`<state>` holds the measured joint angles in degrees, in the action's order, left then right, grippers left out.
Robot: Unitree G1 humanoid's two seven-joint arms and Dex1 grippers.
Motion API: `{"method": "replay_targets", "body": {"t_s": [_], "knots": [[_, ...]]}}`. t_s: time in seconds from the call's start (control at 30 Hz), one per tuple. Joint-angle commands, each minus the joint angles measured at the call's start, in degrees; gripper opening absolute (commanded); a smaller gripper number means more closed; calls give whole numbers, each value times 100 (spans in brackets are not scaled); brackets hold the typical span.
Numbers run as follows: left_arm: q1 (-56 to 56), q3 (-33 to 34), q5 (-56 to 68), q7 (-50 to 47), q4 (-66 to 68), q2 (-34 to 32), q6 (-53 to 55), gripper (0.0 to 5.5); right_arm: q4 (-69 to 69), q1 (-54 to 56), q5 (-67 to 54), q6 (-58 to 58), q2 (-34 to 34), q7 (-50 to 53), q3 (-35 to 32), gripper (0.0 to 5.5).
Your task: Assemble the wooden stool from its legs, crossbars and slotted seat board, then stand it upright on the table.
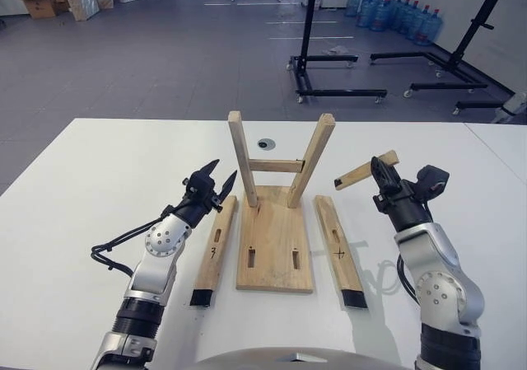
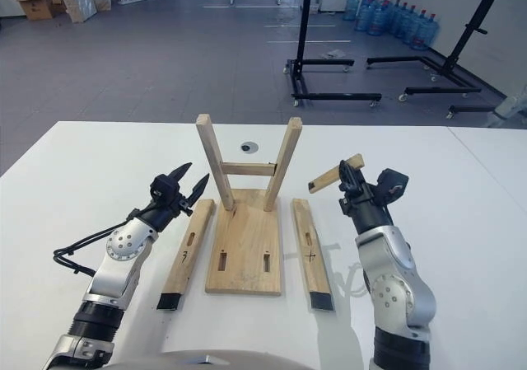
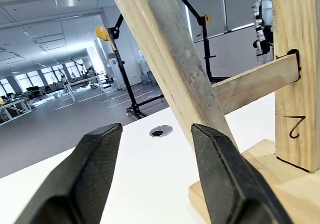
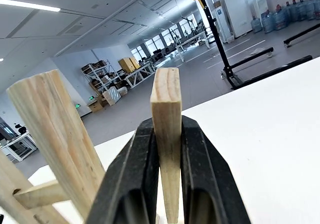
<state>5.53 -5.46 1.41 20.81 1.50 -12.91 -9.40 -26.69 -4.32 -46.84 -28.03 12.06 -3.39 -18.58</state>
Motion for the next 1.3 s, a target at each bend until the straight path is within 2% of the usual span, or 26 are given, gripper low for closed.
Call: {"method": "replay_targets", "body": {"t_s": [0.03,0.2,0.43,0.73,1.3], "knots": [[-300,-13,-106,-125,-224,0,41,252,-411,-511,-470,-730,375,94,-217,39],[-439,-61,-73,-177,-468,50,155,252,-613,-790,-936,-1196,555,7,-181,39],[-680,-61,-87,-230,-769,36,295,252,-1146,-929,-1199,-1529,539,574,6,39],[-852,-96,-114,-218,-928,-8,407,252,-1435,-1031,-865,-1399,396,1077,221,39],[-854,-141,-119,-211,-924,-21,439,252,-1465,-1309,-814,-1507,685,882,98,39]]}}
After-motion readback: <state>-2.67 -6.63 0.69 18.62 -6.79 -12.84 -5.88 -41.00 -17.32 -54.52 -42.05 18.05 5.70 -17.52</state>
